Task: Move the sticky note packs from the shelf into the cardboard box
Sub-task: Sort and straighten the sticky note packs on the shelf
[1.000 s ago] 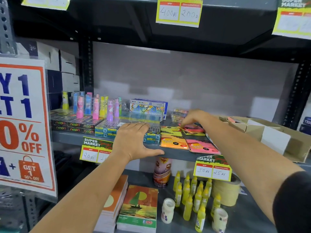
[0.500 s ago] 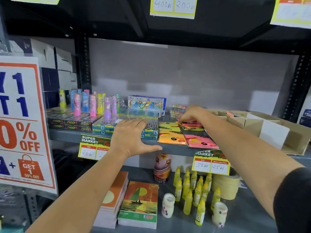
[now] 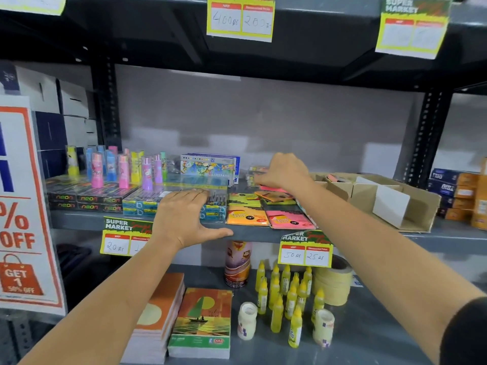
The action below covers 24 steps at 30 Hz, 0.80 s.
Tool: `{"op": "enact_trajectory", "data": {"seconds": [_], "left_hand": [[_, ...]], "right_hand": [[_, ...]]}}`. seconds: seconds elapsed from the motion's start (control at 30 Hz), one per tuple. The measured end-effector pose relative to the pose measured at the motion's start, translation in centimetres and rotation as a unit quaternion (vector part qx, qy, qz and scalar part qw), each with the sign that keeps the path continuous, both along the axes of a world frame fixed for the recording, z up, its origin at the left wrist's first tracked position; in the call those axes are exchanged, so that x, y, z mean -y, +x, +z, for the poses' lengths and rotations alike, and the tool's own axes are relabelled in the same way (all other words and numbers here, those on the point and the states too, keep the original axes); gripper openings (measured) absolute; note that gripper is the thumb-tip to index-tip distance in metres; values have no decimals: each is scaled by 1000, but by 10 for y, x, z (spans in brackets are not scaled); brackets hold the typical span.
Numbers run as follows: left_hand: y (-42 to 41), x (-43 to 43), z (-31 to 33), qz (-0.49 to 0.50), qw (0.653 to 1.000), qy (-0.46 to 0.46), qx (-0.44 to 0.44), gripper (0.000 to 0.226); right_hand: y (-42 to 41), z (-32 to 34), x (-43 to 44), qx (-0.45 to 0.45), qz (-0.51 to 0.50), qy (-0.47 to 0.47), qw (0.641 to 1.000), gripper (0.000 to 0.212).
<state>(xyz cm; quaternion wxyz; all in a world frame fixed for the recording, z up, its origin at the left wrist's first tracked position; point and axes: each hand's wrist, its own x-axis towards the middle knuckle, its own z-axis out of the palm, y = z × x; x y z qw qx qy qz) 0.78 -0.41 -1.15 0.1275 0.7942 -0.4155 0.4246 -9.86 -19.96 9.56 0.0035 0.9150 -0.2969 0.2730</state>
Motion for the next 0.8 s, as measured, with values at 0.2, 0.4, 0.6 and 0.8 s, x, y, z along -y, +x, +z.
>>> {"op": "enact_trajectory", "data": {"seconds": [0.2, 0.4, 0.6, 0.8], "left_hand": [[-2, -1, 2, 7, 1000, 7, 2, 106], [-2, -1, 1, 8, 1000, 10, 1, 107], [-3, -2, 1, -2, 1000, 14, -4, 108], [-2, -2, 1, 0, 1000, 12, -15, 112]], "right_hand": [[-33, -15, -17, -56, -24, -73, 995, 43], [-50, -33, -24, -71, -30, -63, 995, 34], [-53, -47, -28, -71, -24, -79, 994, 46], [-57, -48, -26, -87, -17, -87, 992, 53]]}}
